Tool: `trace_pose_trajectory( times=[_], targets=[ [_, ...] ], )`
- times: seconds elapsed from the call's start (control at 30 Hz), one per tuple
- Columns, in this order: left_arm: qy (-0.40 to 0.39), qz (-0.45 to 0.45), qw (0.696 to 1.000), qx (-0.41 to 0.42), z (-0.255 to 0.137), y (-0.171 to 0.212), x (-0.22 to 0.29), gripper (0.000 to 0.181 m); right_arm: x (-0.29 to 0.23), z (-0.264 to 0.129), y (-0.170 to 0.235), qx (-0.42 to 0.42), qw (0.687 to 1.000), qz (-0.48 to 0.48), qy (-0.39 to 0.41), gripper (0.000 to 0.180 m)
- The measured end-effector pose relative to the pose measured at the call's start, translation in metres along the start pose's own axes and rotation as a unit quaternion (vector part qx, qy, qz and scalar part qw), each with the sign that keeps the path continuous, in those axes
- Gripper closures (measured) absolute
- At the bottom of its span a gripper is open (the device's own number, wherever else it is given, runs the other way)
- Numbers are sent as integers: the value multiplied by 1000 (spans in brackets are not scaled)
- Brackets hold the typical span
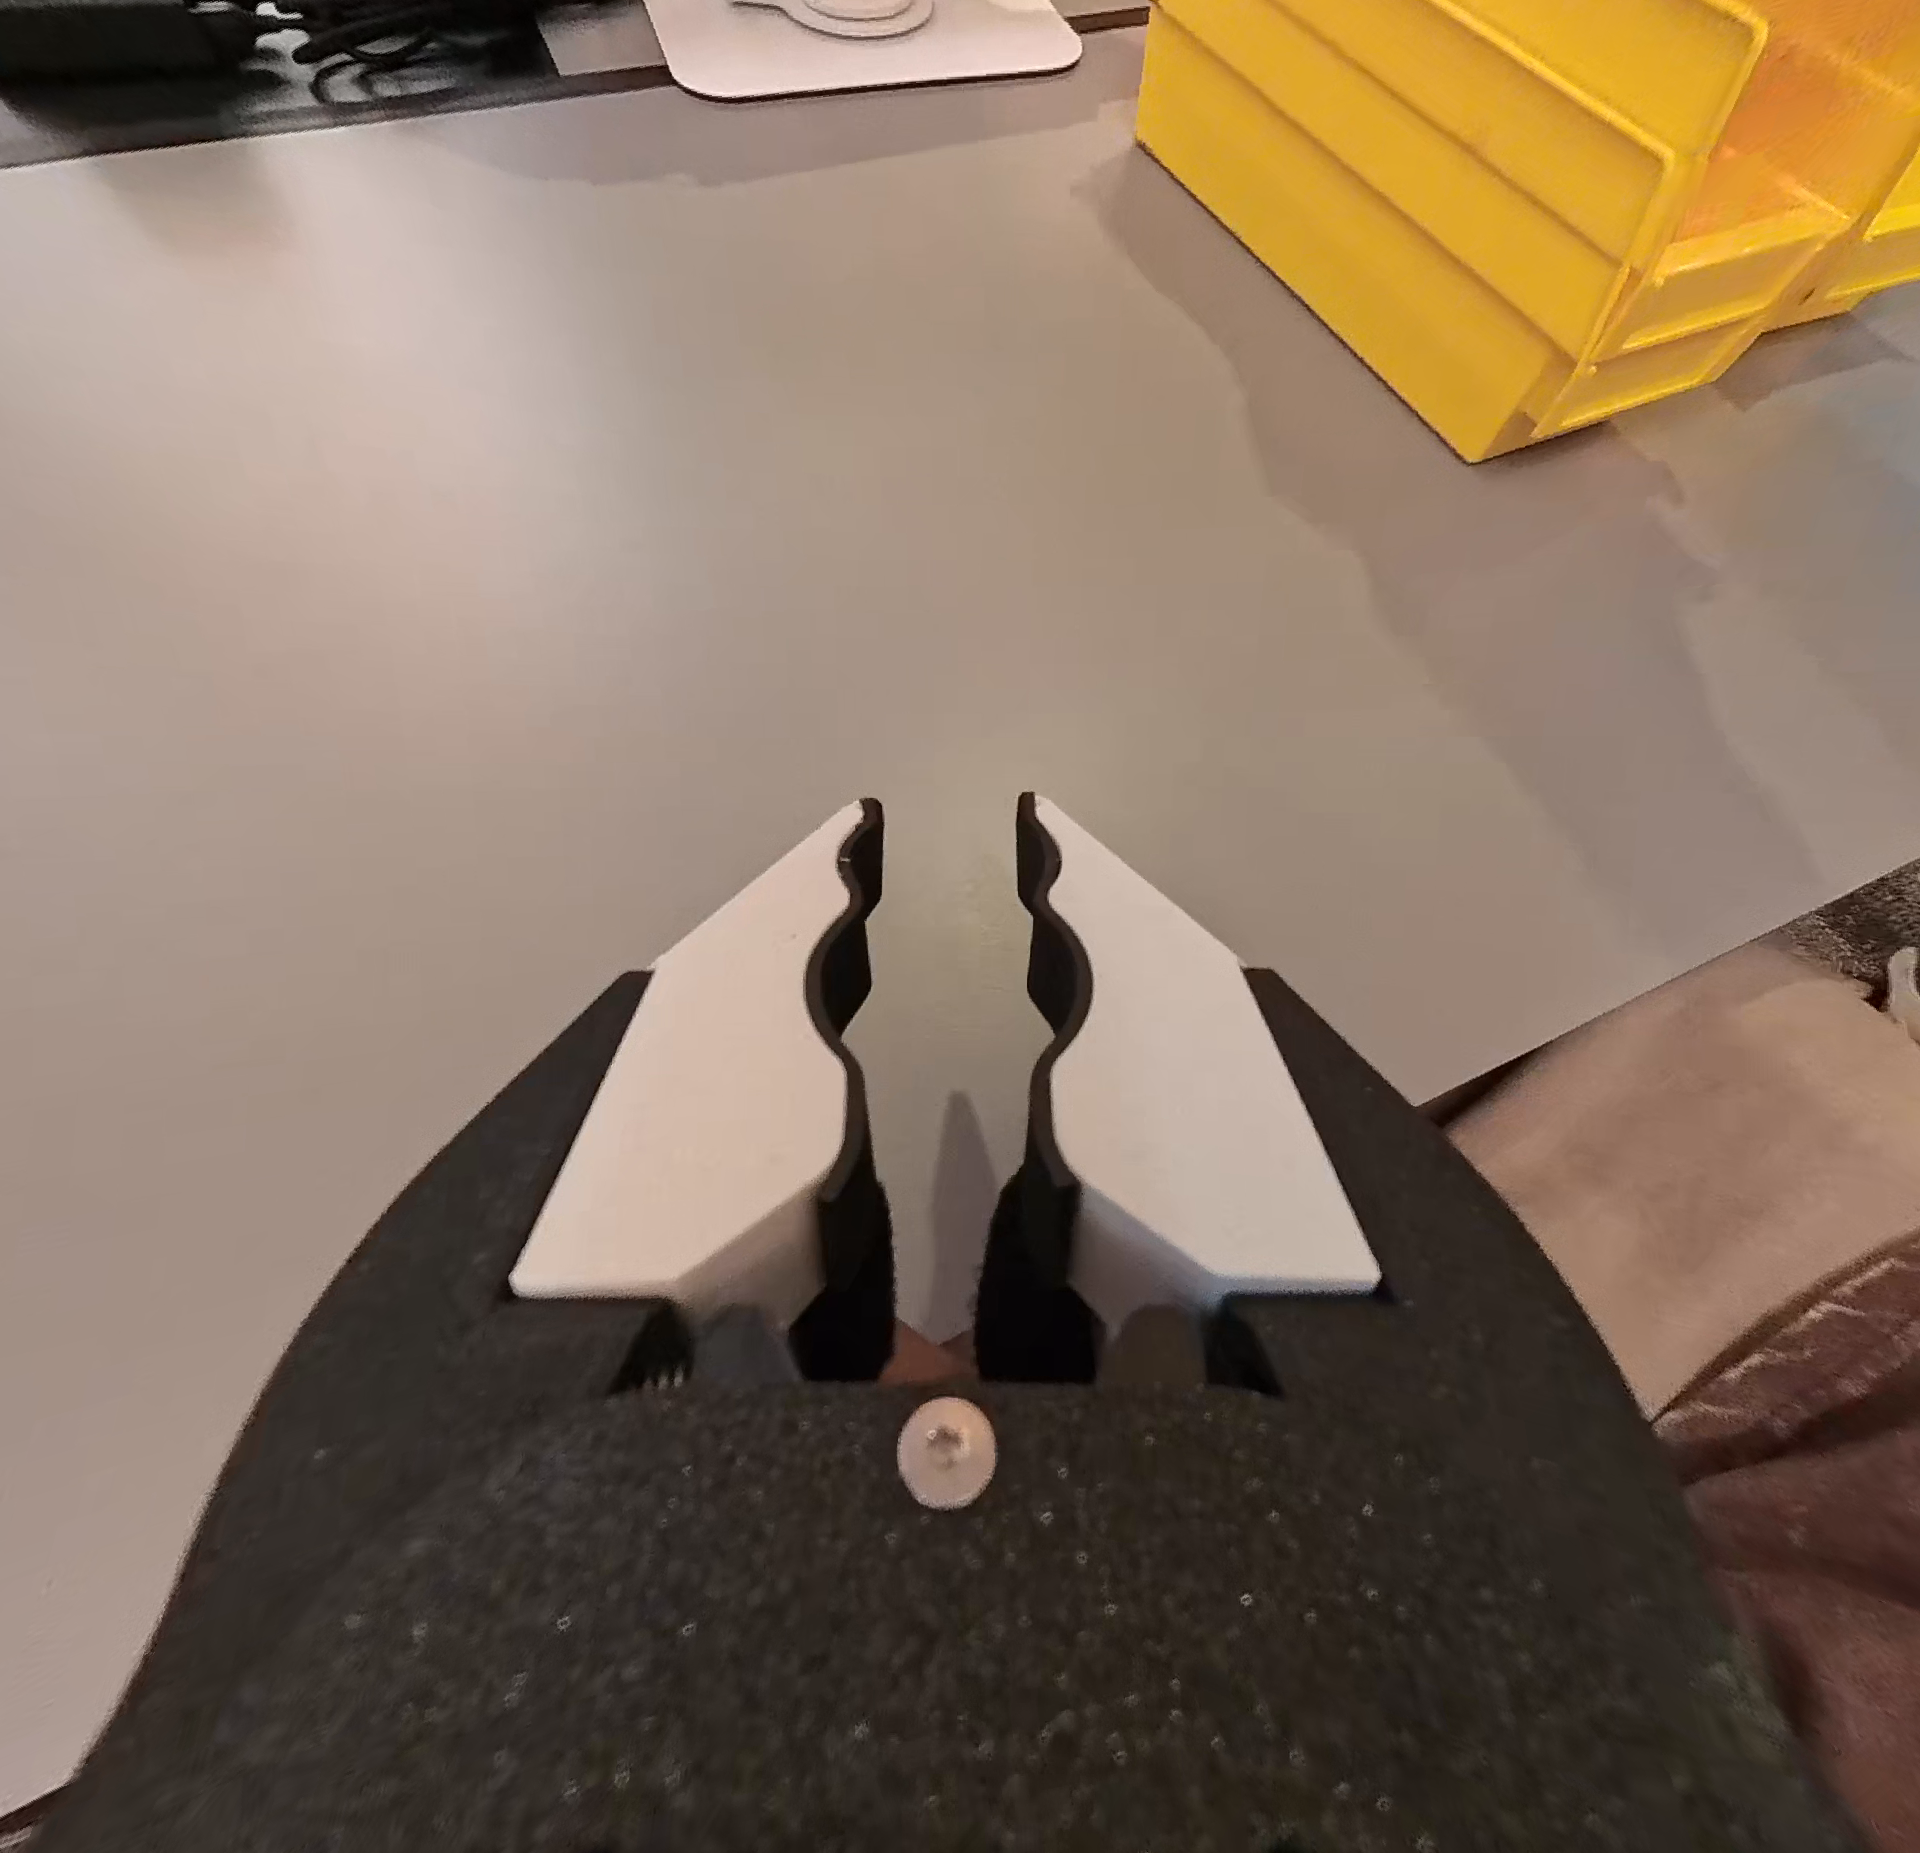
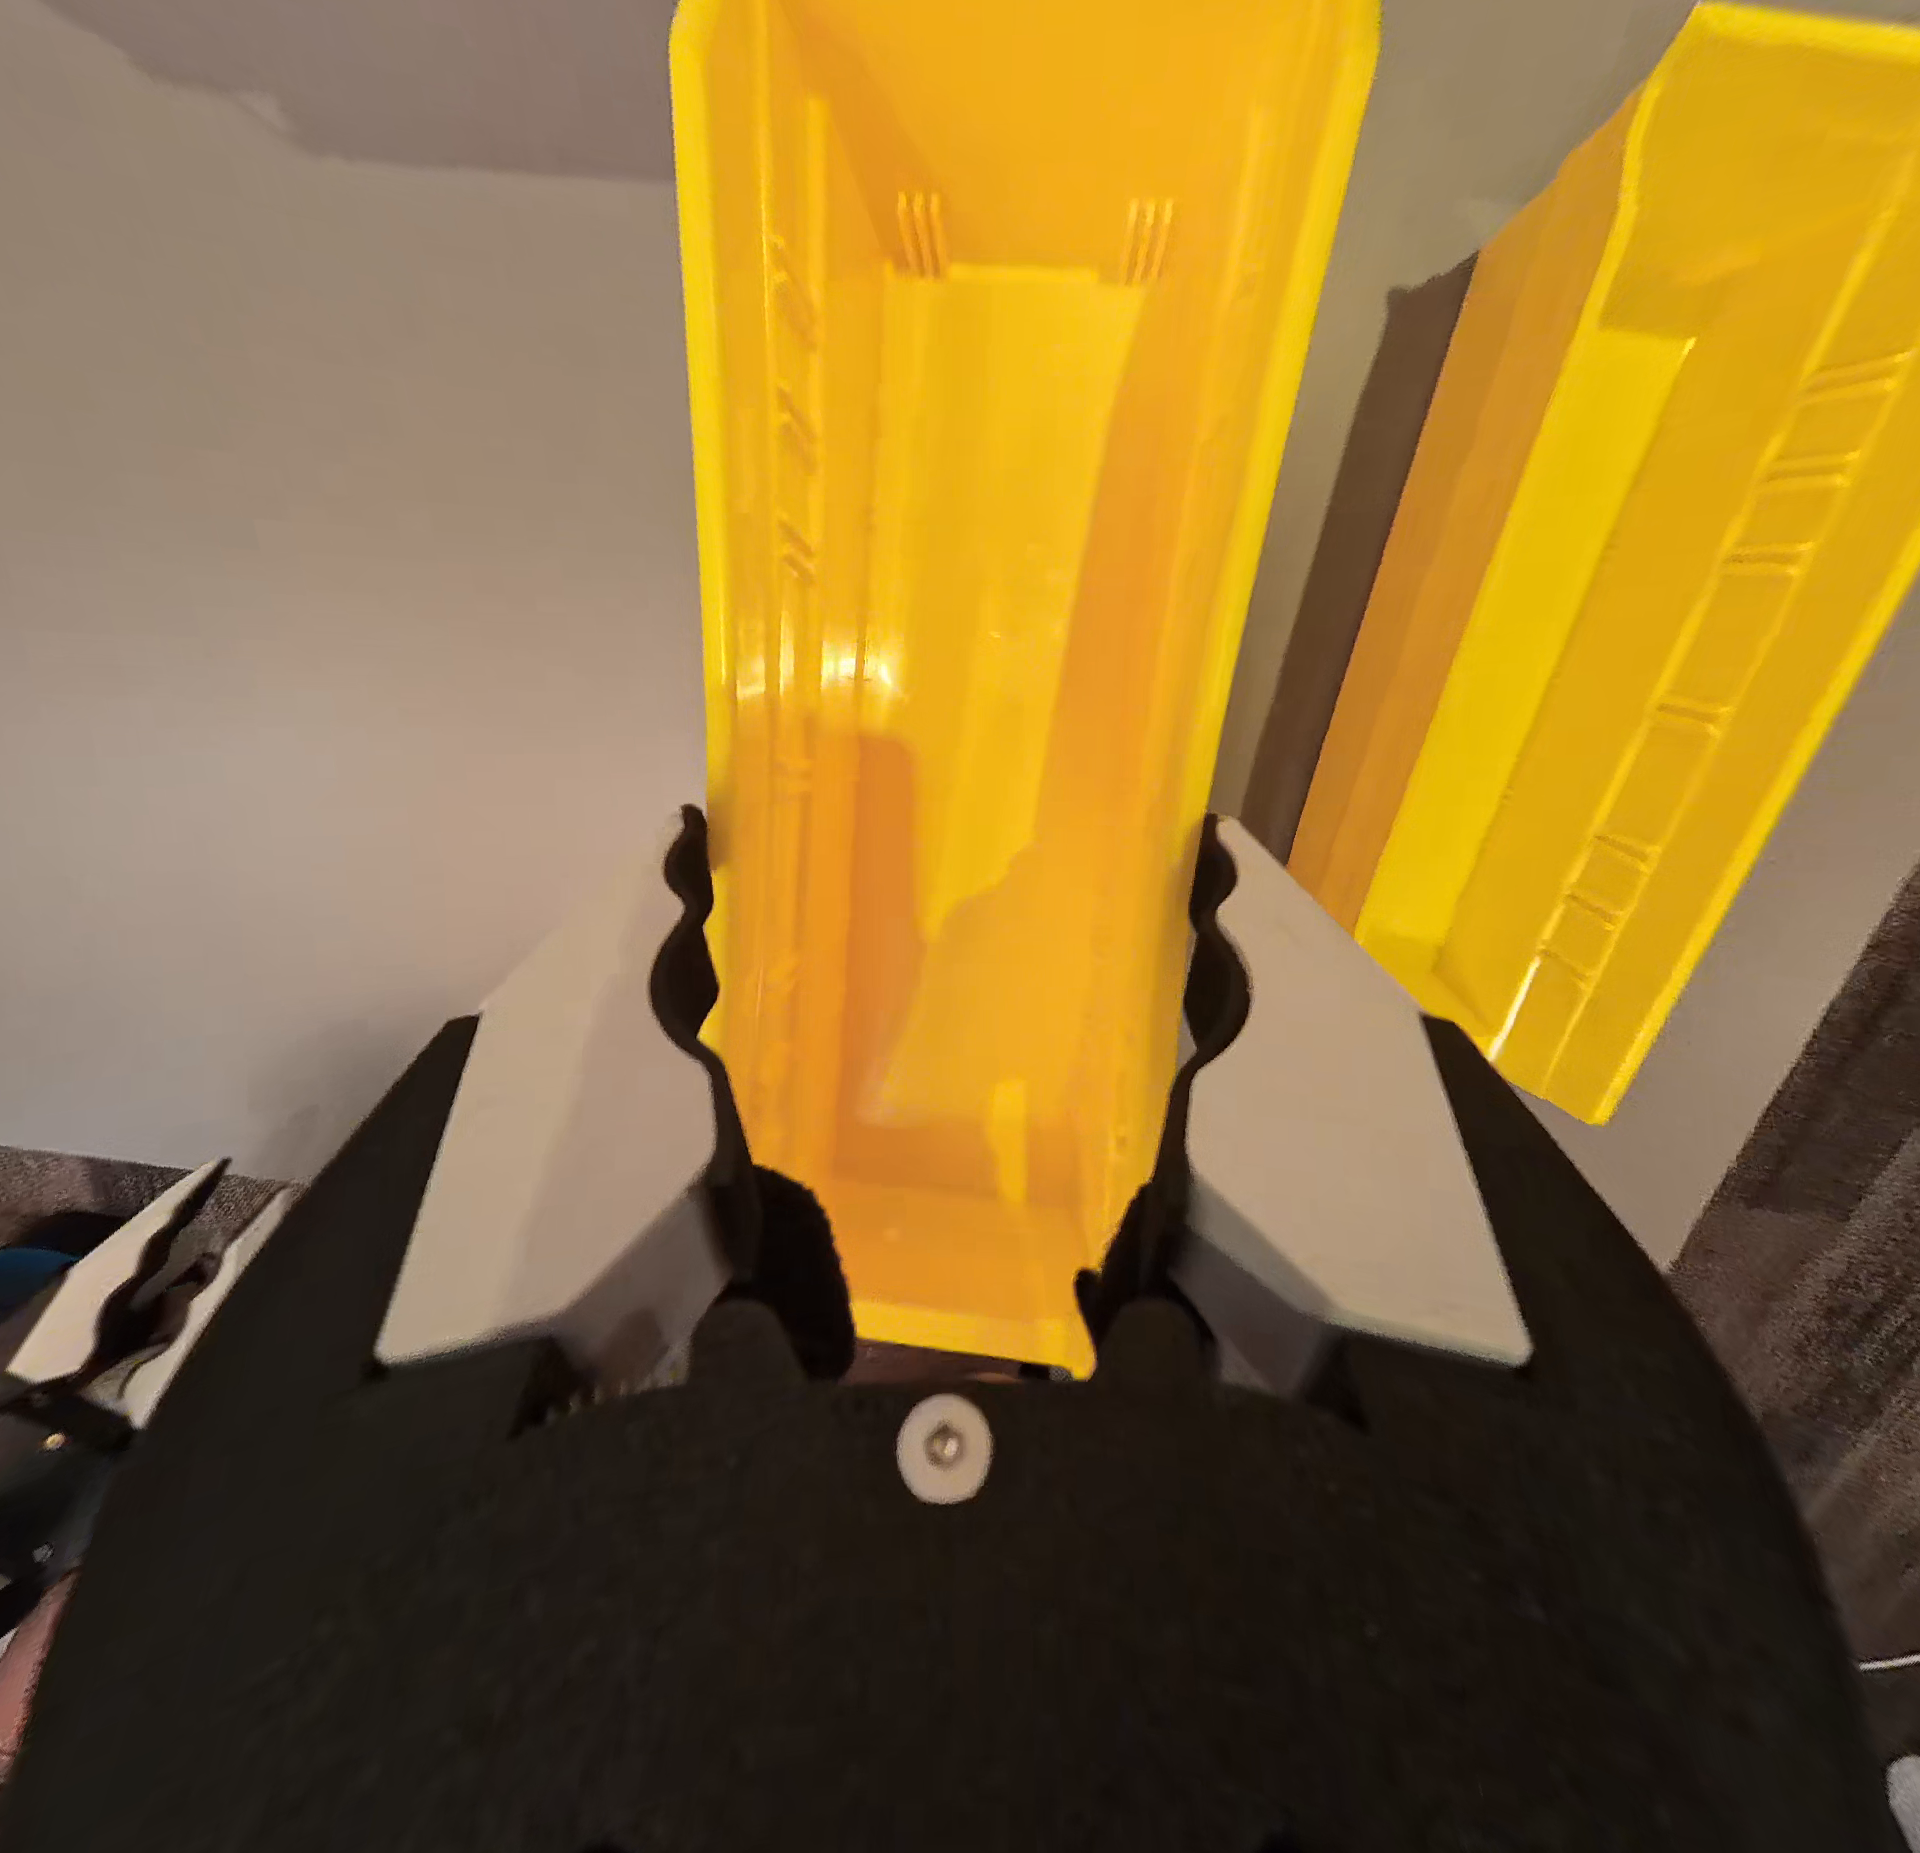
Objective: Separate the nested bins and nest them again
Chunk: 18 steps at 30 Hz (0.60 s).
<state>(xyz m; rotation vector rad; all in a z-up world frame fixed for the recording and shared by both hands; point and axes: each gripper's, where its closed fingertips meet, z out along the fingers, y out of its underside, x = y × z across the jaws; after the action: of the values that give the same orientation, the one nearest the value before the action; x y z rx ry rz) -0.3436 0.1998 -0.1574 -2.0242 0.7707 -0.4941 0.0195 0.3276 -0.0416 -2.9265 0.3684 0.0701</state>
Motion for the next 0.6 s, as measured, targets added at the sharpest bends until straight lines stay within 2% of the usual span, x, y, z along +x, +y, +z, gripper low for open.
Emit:
trace_pose_trajectory(
  times=[0.17, 0.33, 0.43, 0.6],
  targets=[
    [0, 7, 1000, -2, 0, 1, 3, 157, -19, -45, -13, 24, 999, -6, 21, 87],
    [-2, 10, 1000, 1, -1, 0, 2, 158, -74, -71, -27, 53, 998, -19, -1, 87],
    [-2, 11, 1000, 1, -1, 0, 2, 158, -113, -53, -25, 55, 998, -17, -35, 86],
    [-4, 15, 1000, 3, -3, 0, 1, 158, -154, 15, -18, 56, 996, -5, -63, 85]
  ],
)
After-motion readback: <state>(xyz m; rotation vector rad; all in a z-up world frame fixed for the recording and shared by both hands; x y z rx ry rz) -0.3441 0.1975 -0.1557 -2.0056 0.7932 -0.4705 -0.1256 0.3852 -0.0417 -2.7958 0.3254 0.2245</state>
